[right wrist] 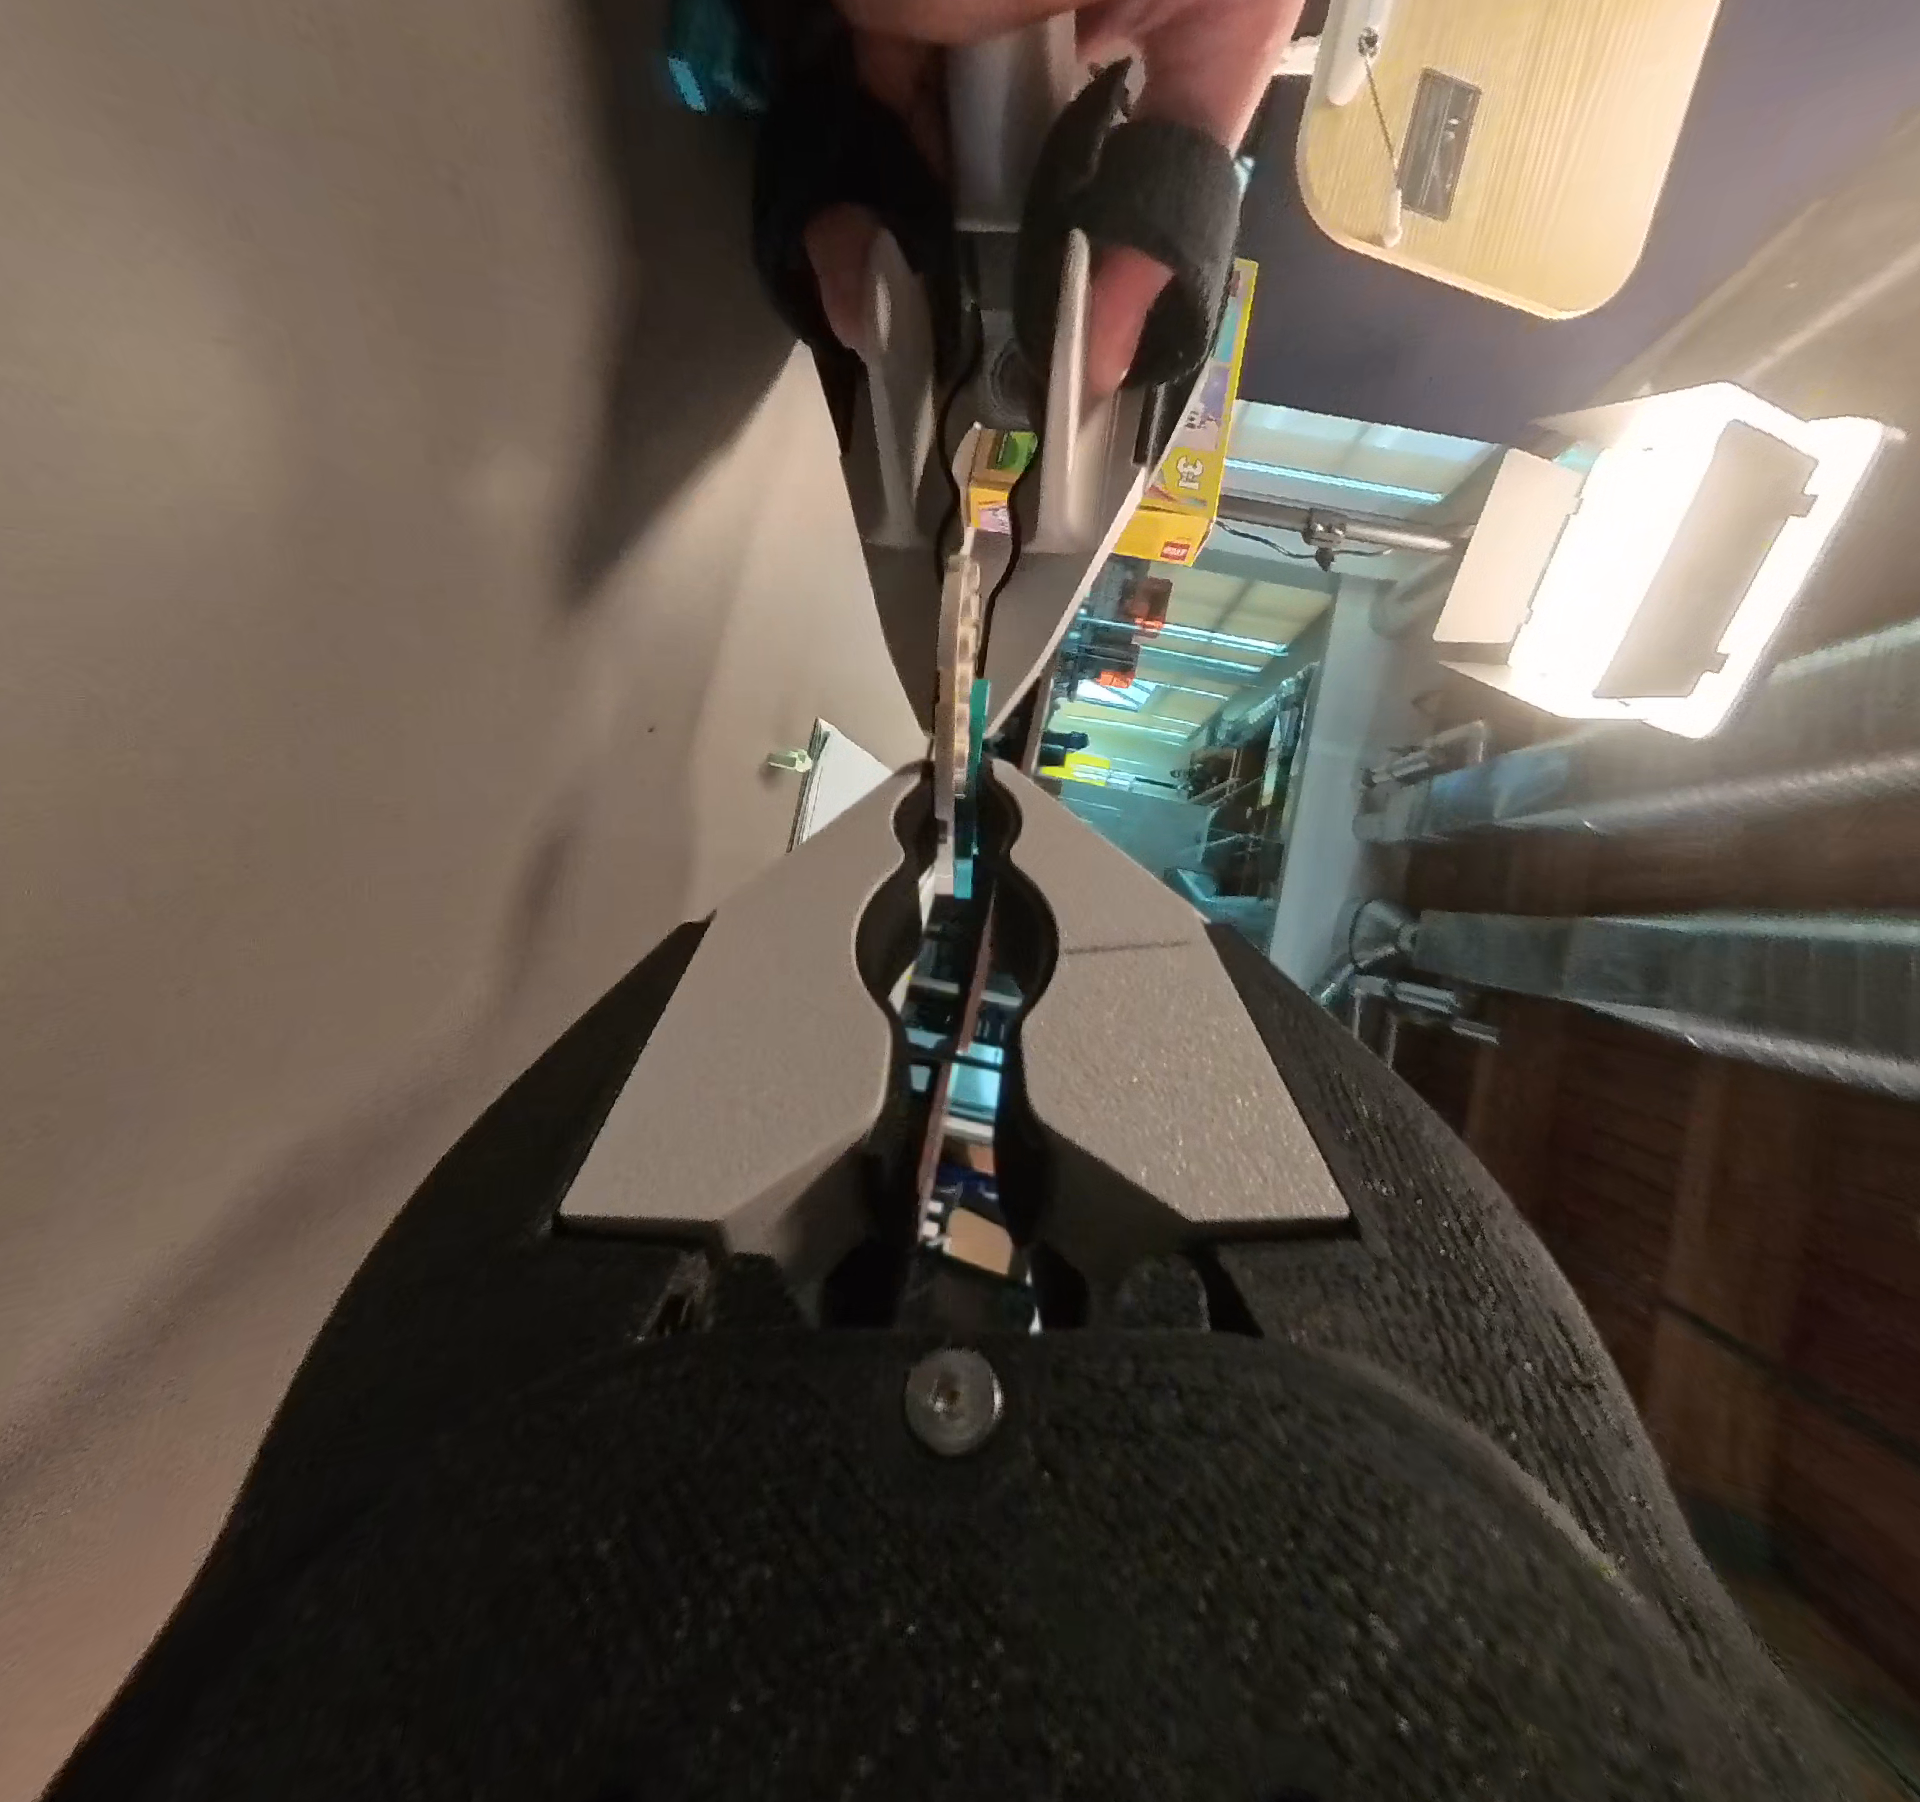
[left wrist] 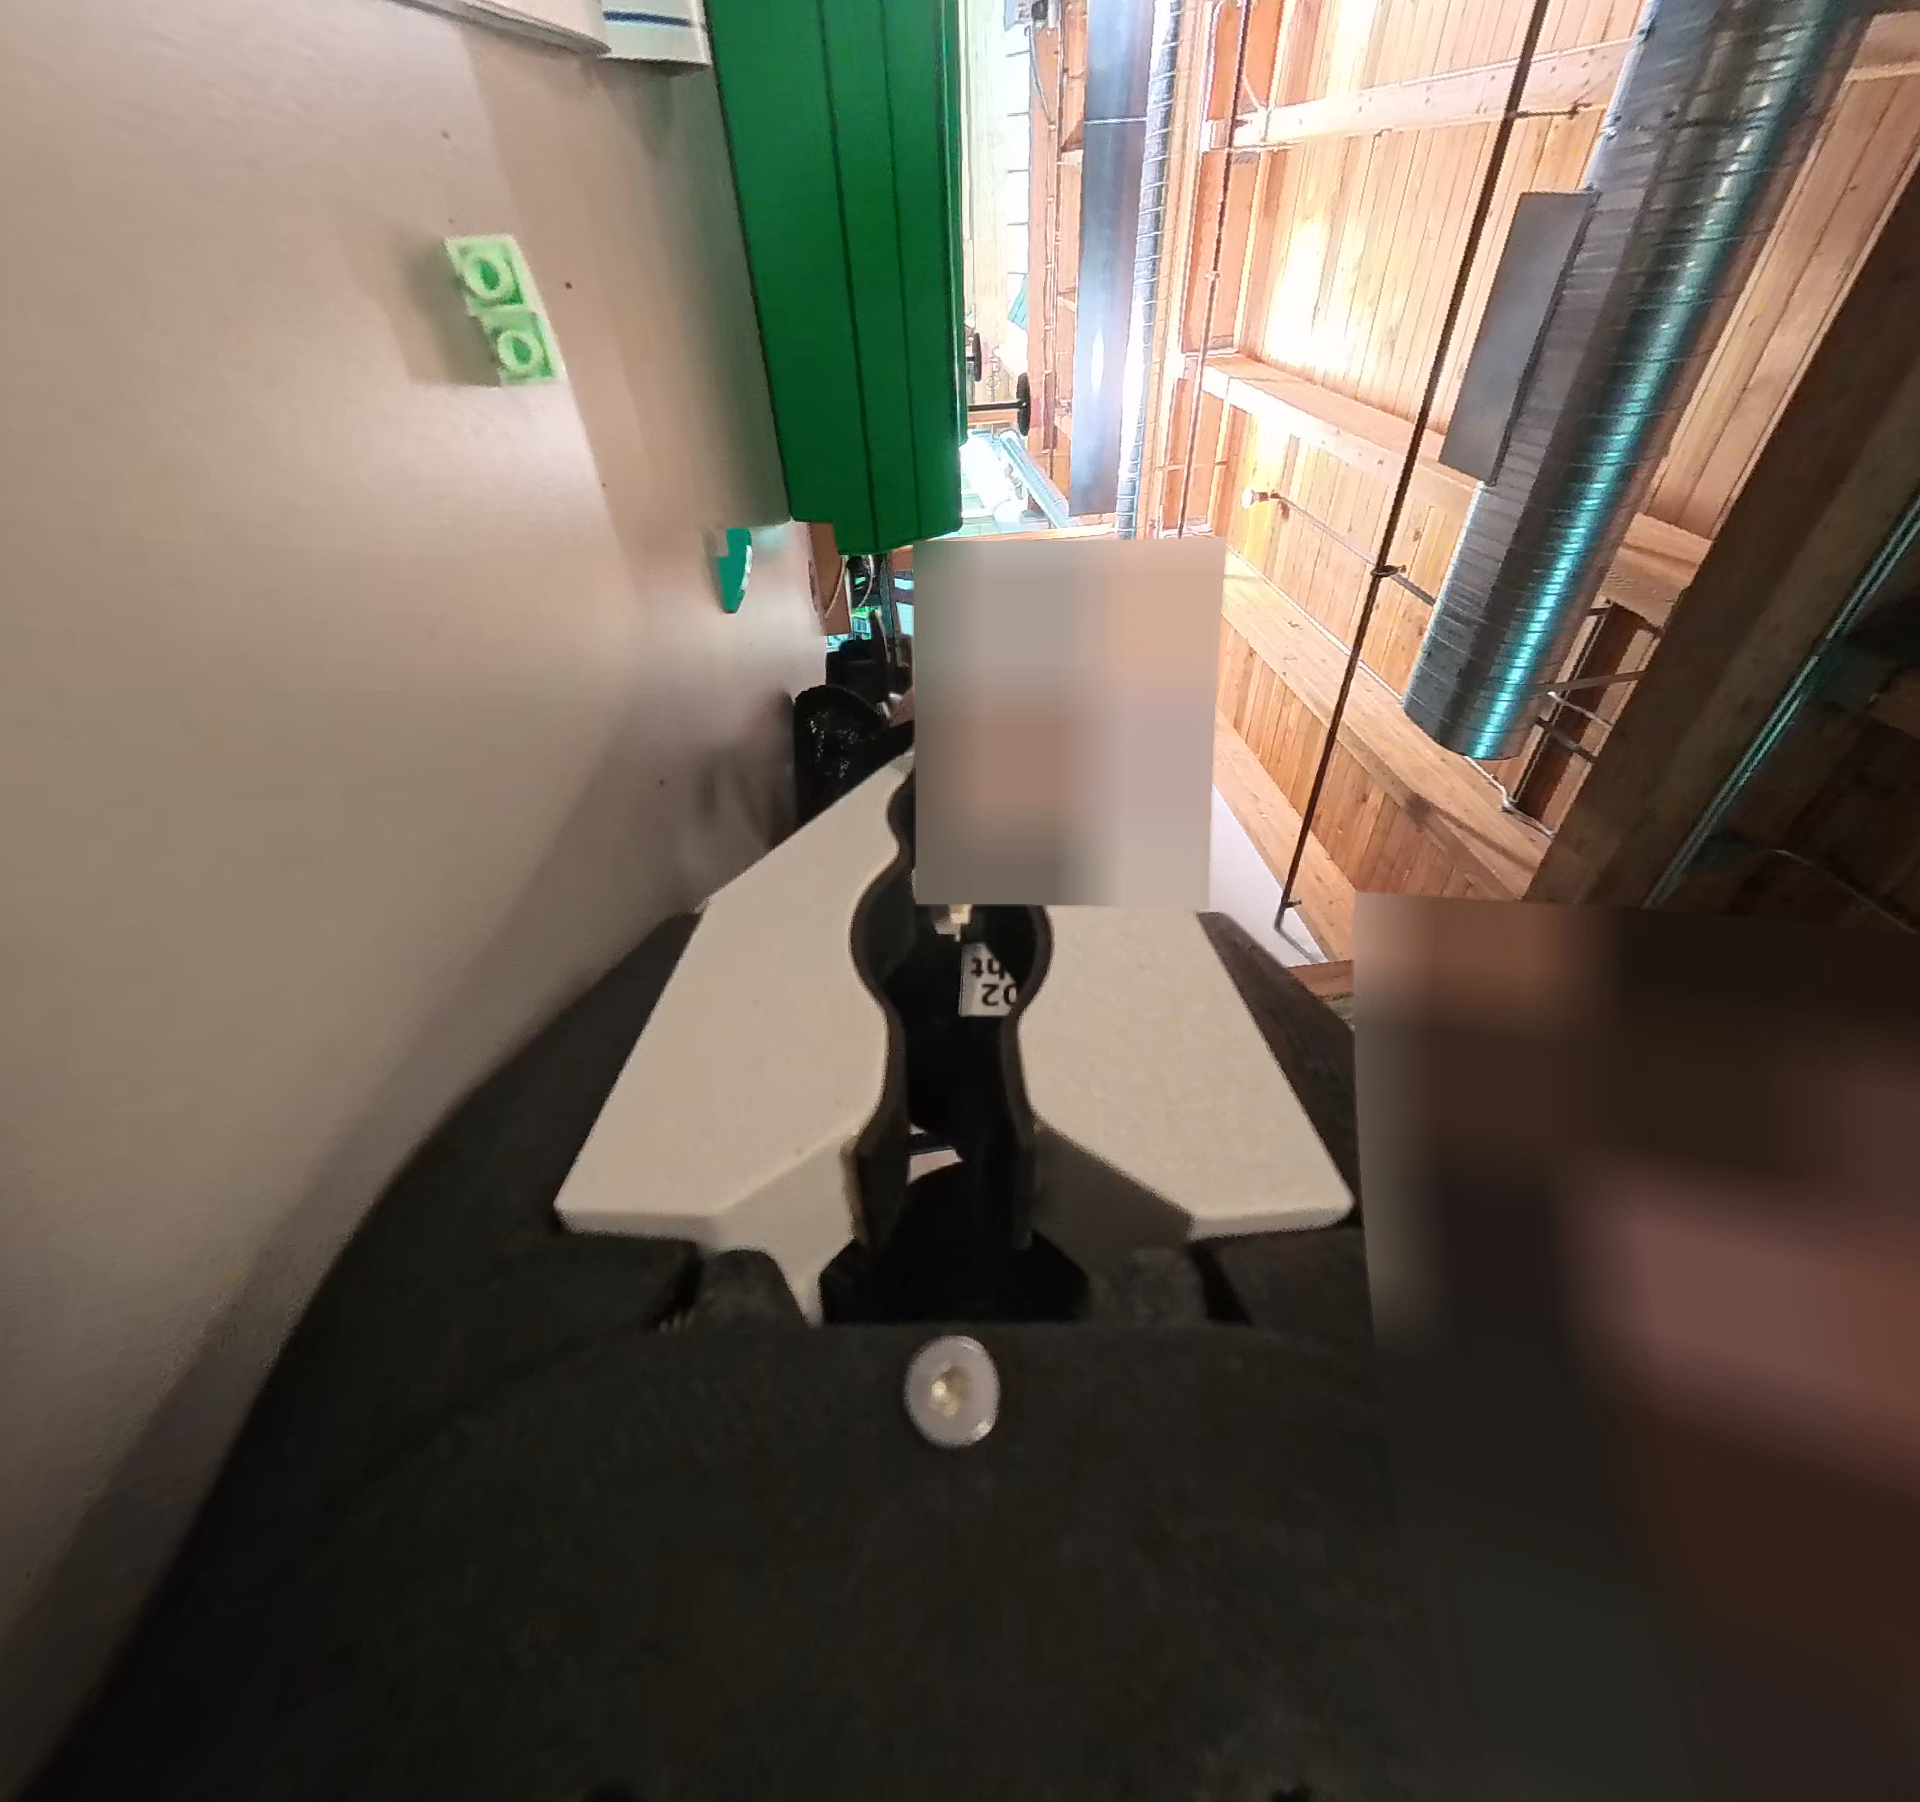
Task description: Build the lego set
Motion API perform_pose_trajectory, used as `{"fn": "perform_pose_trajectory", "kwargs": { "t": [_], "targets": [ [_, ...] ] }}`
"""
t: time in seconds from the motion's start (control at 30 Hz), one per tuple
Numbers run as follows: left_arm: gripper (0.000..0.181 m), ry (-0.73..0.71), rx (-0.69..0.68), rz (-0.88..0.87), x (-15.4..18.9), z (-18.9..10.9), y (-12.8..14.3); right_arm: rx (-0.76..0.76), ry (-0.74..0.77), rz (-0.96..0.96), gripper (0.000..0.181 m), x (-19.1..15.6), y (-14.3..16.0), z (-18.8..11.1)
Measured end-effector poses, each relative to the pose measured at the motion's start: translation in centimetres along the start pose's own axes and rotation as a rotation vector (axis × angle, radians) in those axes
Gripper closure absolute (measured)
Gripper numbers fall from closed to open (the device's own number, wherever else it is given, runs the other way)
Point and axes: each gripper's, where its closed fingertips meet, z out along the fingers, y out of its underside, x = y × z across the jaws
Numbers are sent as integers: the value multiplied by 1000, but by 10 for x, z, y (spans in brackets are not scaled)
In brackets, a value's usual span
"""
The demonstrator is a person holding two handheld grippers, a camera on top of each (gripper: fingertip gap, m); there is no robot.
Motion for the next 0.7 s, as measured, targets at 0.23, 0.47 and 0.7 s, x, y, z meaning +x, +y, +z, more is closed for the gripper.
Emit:
{"fn": "perform_pose_trajectory", "kwargs": {
  "t": [0.23, 0.47, 0.7],
  "targets": [
    [164, -31, 32, 108, 1, 2, -4, -14, 8, 42, 177, 3, 4, 2],
    [121, 13, 149, 490, 37, -1, -13, -4, 52, 223, 177, 17, 22, -4],
    [107, -444, 99, 1468, 45, -3, -1, -5, 4, 330, 177, 14, 31, -4]
  ]
}}
